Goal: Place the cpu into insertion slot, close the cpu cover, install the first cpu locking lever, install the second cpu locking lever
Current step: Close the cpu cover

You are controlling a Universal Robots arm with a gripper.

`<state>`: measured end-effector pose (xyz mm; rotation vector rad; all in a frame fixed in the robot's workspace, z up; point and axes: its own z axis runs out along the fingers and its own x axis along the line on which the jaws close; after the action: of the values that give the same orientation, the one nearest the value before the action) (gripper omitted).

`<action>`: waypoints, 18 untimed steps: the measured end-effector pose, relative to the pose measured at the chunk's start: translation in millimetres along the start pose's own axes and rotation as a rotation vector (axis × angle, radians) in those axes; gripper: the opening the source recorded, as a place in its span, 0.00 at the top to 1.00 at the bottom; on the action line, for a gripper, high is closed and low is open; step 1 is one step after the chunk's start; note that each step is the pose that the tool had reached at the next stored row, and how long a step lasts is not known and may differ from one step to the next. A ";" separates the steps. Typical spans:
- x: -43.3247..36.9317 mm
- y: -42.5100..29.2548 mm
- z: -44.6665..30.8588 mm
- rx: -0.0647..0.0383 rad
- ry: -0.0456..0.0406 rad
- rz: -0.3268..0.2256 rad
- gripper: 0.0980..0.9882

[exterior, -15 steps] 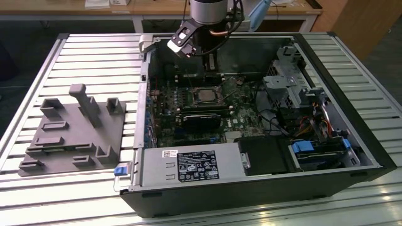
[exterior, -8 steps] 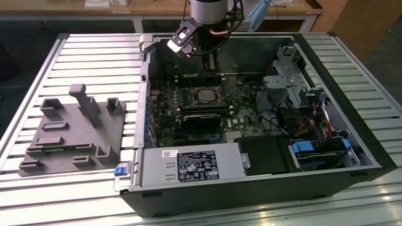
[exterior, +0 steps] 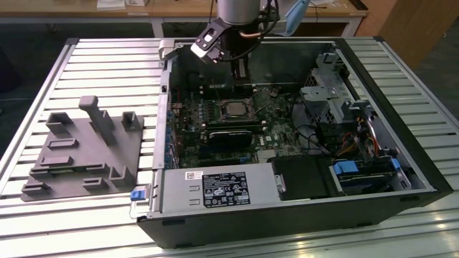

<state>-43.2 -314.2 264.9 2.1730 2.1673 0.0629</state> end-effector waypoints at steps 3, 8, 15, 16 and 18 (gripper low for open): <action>0.0 0.1 -0.2 0.000 -0.0009 0.000 0.99; 0.0 3.2 0.0 0.000 -0.0018 0.000 0.99; 0.0 16.2 1.0 0.000 -0.0017 0.000 0.99; 0.0 17.8 1.1 0.000 -0.0017 0.000 0.99; 0.1 21.1 1.4 0.000 -0.0017 0.000 0.99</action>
<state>-22.1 -314.2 265.1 2.1721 2.1665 0.0611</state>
